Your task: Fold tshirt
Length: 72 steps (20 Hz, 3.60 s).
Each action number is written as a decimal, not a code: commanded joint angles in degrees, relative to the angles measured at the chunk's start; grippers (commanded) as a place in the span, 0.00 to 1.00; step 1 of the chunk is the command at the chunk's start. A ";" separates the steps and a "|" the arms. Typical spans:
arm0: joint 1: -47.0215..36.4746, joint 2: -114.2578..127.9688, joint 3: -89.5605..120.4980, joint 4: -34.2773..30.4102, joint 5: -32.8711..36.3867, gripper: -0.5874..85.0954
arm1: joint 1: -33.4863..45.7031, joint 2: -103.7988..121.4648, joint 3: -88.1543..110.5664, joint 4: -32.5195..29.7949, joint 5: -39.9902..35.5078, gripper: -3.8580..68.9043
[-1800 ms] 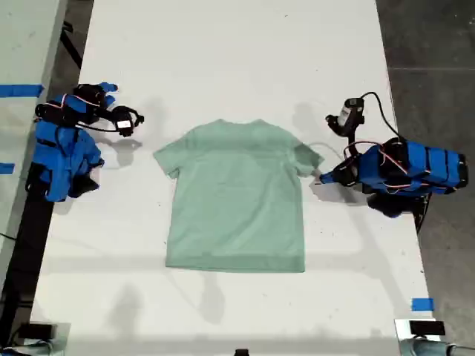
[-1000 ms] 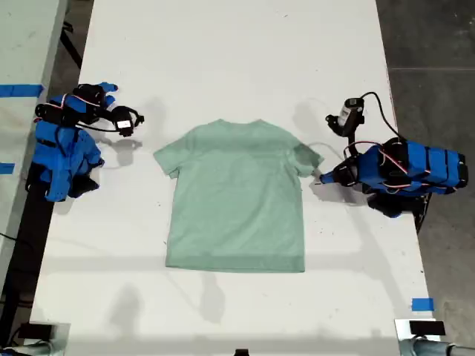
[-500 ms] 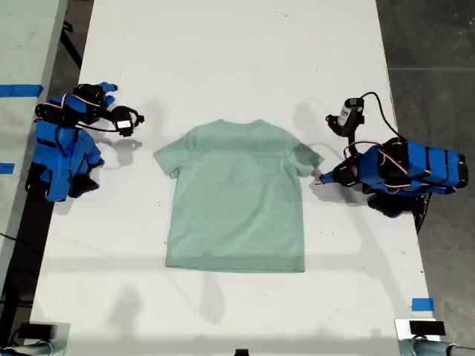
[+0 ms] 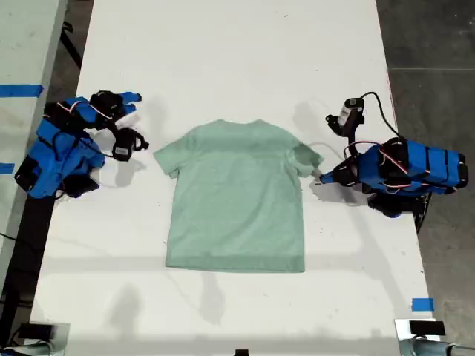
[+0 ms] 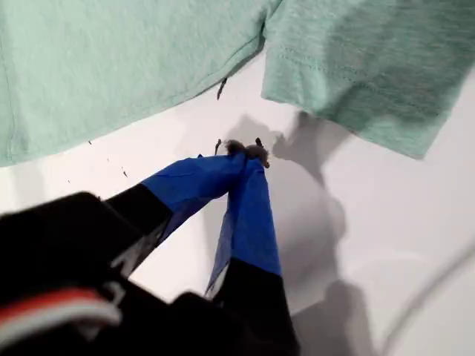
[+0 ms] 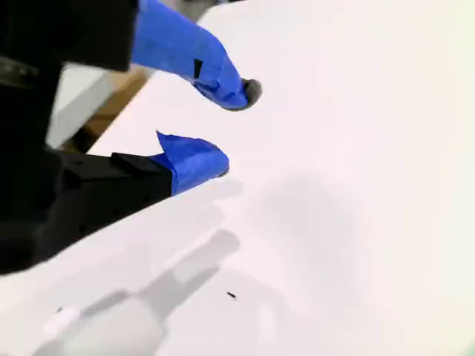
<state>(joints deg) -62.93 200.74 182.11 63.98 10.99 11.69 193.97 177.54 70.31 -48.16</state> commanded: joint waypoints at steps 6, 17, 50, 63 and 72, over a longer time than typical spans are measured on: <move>43.59 5.62 0.26 -1.85 5.10 0.13 | 0.26 5.80 -2.64 3.78 -0.35 0.03; 60.12 5.62 0.09 -4.39 3.52 0.01 | 2.99 5.80 -2.55 3.69 30.06 0.04; 49.39 -47.37 -60.64 10.37 -1.93 0.12 | 12.74 -66.36 -65.30 20.13 -6.59 0.43; 47.90 -55.20 -62.75 10.11 -0.44 0.17 | 23.64 -74.79 -43.86 -10.81 -17.67 0.47; 48.78 -56.95 -62.05 8.88 -0.70 0.16 | 32.43 -79.45 -39.55 -17.93 -18.98 0.46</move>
<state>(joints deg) -14.15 144.14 122.87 75.59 10.02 42.80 114.70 138.69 54.23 -66.80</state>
